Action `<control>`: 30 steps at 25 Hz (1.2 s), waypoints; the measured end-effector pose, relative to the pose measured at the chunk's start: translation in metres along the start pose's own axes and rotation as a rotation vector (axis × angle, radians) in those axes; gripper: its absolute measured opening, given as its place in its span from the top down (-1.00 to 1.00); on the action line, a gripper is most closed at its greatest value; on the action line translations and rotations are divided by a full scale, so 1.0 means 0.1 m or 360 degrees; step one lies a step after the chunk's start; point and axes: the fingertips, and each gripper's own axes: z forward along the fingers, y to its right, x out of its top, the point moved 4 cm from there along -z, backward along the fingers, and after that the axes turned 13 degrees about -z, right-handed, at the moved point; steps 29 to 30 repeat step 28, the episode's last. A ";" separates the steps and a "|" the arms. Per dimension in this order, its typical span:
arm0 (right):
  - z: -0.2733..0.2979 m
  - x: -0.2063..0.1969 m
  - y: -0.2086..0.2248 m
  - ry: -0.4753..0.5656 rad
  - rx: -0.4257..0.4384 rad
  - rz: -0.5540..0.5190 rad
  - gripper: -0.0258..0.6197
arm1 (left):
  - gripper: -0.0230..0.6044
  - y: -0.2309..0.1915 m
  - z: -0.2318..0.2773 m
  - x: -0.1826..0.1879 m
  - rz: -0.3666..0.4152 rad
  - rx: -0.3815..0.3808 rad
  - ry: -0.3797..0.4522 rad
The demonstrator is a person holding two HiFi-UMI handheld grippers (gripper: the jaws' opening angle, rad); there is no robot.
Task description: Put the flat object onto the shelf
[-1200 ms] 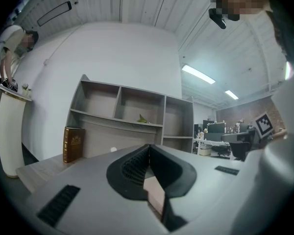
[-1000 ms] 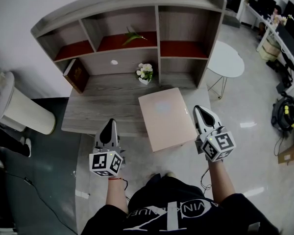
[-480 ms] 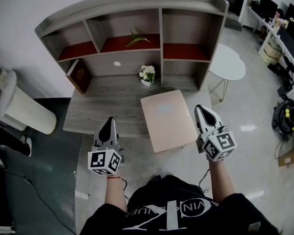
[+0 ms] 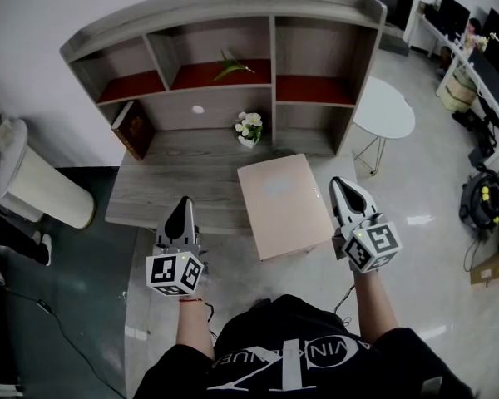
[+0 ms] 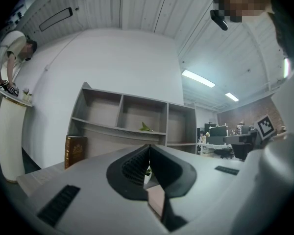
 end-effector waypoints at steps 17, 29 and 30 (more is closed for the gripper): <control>-0.11 -0.09 -0.01 -0.0022 -0.0004 0.0027 0.89 | 0.91 0.00 -0.08 -0.12 -0.0039 0.0021 -0.0046; -0.13 -0.12 -0.02 -0.0039 0.0011 0.0040 0.89 | 0.91 0.01 -0.10 -0.12 -0.0046 0.0026 -0.0053; -0.13 -0.12 -0.02 -0.0039 0.0011 0.0040 0.89 | 0.91 0.01 -0.10 -0.12 -0.0046 0.0026 -0.0053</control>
